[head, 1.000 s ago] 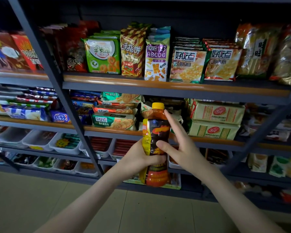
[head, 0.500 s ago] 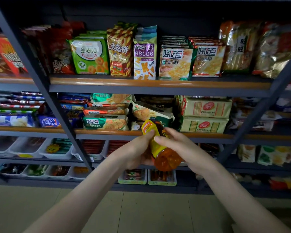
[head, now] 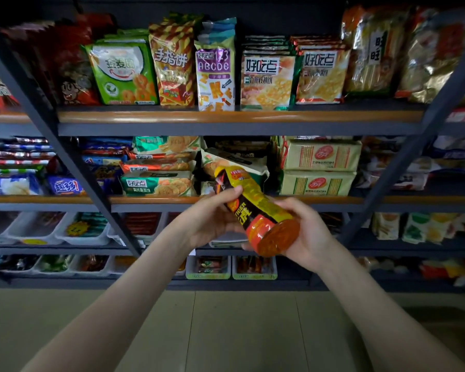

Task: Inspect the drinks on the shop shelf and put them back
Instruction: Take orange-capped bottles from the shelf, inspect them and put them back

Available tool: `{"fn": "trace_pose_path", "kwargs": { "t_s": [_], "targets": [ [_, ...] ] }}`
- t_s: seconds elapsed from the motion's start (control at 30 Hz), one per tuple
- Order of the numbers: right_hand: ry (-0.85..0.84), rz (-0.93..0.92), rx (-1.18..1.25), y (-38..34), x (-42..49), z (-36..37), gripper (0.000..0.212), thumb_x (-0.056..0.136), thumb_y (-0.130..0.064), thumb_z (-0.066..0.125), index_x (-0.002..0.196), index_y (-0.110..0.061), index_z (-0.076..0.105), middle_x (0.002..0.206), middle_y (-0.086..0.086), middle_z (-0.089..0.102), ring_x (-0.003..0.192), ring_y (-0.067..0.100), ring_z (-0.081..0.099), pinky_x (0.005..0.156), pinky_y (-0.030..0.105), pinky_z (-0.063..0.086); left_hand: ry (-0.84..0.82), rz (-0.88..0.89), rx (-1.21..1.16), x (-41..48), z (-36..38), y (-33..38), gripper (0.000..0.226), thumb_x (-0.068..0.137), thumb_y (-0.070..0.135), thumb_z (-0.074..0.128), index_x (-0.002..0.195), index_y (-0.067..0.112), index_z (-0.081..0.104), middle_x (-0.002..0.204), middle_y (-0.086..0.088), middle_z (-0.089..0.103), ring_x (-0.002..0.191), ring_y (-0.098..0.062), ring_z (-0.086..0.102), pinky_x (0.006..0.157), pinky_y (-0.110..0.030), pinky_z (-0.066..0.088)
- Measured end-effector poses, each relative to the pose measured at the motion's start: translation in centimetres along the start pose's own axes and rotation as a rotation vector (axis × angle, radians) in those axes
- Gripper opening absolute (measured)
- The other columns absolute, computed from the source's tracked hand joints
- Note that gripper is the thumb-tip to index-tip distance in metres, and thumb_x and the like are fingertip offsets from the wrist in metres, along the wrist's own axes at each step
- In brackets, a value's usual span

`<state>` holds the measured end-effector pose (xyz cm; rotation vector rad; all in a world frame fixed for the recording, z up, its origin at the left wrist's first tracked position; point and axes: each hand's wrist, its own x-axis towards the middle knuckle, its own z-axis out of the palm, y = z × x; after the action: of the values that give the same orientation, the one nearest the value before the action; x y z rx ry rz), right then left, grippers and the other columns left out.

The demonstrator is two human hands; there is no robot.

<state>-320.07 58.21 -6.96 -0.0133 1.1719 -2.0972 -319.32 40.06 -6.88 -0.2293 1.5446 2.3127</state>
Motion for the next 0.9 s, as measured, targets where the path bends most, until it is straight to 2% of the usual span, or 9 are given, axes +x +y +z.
{"fn": "trace_pose_path", "kwargs": {
  "t_s": [0.23, 0.3, 0.4, 0.5, 0.6, 0.67, 0.77, 0.83, 0.9],
  "targets": [
    [0.092, -0.037, -0.791, -1.1, -0.7, -1.7, 0.055, 0.073, -0.059, 0.061, 0.123, -0.040, 0.048, 0.131, -0.007, 0.052, 0.118, 0.013, 0.055, 0.100, 0.040, 0.047, 0.167, 0.156, 0.371, 1.5, 2.9, 0.3, 0.071, 0.063, 0.018, 0.087, 0.122, 0.023, 0.048, 0.110, -0.004, 0.069, 0.098, -0.022, 0.070, 0.087, -0.047, 0.056],
    [0.131, -0.106, -1.012, -2.0, -0.7, -1.5, 0.074, 0.062, -0.068, 0.062, 0.127, -0.041, 0.038, 0.130, -0.010, 0.046, 0.119, 0.011, 0.050, 0.100, 0.039, 0.046, 0.232, 0.234, 0.518, 2.0, 3.8, 0.7, 0.076, 0.057, 0.030, 0.093, 0.119, 0.027, 0.050, 0.107, 0.001, 0.070, 0.098, -0.019, 0.069, 0.088, -0.050, 0.055],
    [0.115, -0.238, -0.961, -3.0, -0.3, -1.9, 0.091, 0.070, -0.049, 0.075, 0.138, -0.047, 0.015, 0.118, -0.022, 0.047, 0.101, -0.003, 0.056, 0.090, 0.031, 0.051, 0.304, 0.288, 0.691, 2.4, 4.7, 1.8, 0.089, 0.044, 0.057, 0.086, 0.121, 0.031, 0.049, 0.104, 0.006, 0.070, 0.096, -0.015, 0.069, 0.084, -0.045, 0.057],
    [0.011, -0.372, -0.826, -3.8, 0.6, -2.7, 0.091, 0.073, -0.037, 0.076, 0.128, -0.065, 0.009, 0.124, -0.023, 0.047, 0.105, -0.003, 0.060, 0.090, 0.032, 0.052, 0.221, 0.301, 0.555, 2.3, 3.6, 3.2, 0.068, 0.072, 0.037, 0.083, 0.130, 0.025, 0.051, 0.089, 0.003, 0.074, 0.084, -0.014, 0.071, 0.079, -0.038, 0.059],
    [-0.032, -0.459, -0.647, -4.7, 2.0, -2.1, 0.101, 0.075, -0.029, 0.073, 0.143, -0.056, 0.004, 0.140, -0.013, 0.044, 0.116, 0.002, 0.058, 0.095, 0.040, 0.052, 0.017, 0.284, 0.495, 1.4, 2.1, 4.6, 0.065, 0.081, 0.025, 0.075, 0.137, 0.039, 0.046, 0.105, -0.007, 0.073, 0.097, -0.025, 0.070, 0.088, -0.041, 0.056],
    [-0.075, -0.552, -0.621, -5.8, 3.0, -0.9, 0.101, 0.081, -0.023, 0.073, 0.145, -0.055, 0.001, 0.147, -0.008, 0.040, 0.121, 0.007, 0.056, 0.097, 0.041, 0.051, -0.044, 0.347, 0.539, 0.9, 2.1, 6.1, 0.072, 0.081, 0.025, 0.073, 0.138, 0.051, 0.038, 0.110, -0.013, 0.071, 0.089, -0.025, 0.068, 0.076, -0.035, 0.054],
    [-0.126, -0.687, -0.742, -8.6, 4.3, 2.0, 0.098, 0.082, -0.030, 0.075, 0.137, -0.061, 0.000, 0.149, -0.007, 0.035, 0.124, 0.006, 0.053, 0.097, 0.034, 0.050, -0.017, 0.571, 0.601, 0.5, 2.4, 9.8, 0.076, 0.084, 0.014, 0.069, 0.140, 0.051, 0.034, 0.097, -0.013, 0.073, 0.083, -0.013, 0.064, 0.074, -0.029, 0.049],
    [-0.086, -0.798, -0.843, -11.0, 4.9, 4.3, 0.098, 0.075, -0.042, 0.079, 0.135, -0.059, 0.003, 0.149, -0.004, 0.033, 0.127, 0.011, 0.051, 0.102, 0.038, 0.047, -0.025, 0.691, 0.633, 0.4, 2.0, 12.6, 0.078, 0.088, 0.002, 0.066, 0.142, 0.046, 0.030, 0.081, 0.005, 0.072, 0.078, -0.002, 0.061, 0.075, -0.019, 0.048],
    [-0.006, -0.934, -0.935, -13.3, 5.5, 6.6, 0.094, 0.066, -0.050, 0.082, 0.128, -0.057, 0.012, 0.145, -0.003, 0.036, 0.125, 0.011, 0.051, 0.102, 0.037, 0.047, -0.030, 0.790, 0.688, 0.4, 1.2, 15.1, 0.080, 0.086, 0.007, 0.071, 0.141, 0.050, 0.033, 0.085, 0.000, 0.071, 0.084, -0.008, 0.056, 0.085, -0.025, 0.050]
  ]
}}
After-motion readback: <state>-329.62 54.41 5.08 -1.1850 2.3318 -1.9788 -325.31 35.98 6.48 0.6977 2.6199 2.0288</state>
